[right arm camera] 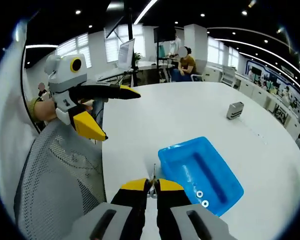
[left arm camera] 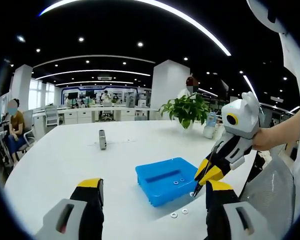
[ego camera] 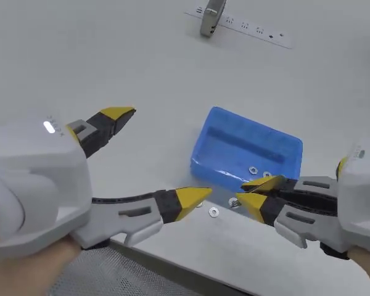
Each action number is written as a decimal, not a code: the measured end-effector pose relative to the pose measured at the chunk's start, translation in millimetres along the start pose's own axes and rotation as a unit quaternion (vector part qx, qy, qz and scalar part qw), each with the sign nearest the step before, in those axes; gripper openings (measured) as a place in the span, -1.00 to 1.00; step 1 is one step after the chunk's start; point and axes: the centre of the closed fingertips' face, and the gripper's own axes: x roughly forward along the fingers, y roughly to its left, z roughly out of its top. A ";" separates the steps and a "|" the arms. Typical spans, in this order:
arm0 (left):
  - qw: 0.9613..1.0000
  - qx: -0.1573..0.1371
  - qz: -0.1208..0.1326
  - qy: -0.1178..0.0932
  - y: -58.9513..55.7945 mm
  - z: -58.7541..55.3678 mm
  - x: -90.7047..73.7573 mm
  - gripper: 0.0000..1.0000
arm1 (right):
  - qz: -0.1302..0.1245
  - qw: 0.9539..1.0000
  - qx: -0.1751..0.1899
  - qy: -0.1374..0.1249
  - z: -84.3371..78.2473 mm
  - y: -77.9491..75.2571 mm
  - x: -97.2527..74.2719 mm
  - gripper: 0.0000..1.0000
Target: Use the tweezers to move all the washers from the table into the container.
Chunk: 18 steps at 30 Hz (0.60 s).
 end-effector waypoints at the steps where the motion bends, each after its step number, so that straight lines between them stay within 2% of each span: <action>1: 1.000 -0.001 0.000 0.000 -0.1 -0.2 0.0 0.72 | -0.001 1.000 -0.001 -0.001 2.1 -0.8 -1.6 -0.94; 5: 1.000 0.000 -0.001 0.001 -0.2 -0.3 0.3 0.71 | -0.016 1.000 -0.002 -0.014 14.0 -13.9 -6.4 -0.94; 9: 1.000 0.000 -0.002 0.002 -0.6 -0.9 0.5 0.71 | -0.025 0.999 0.004 -0.023 20.2 -28.3 -4.0 -0.94; 18: 1.000 0.000 -0.002 0.005 -0.4 -2.3 0.6 0.70 | -0.048 0.999 0.014 -0.003 13.1 -64.9 21.2 -0.94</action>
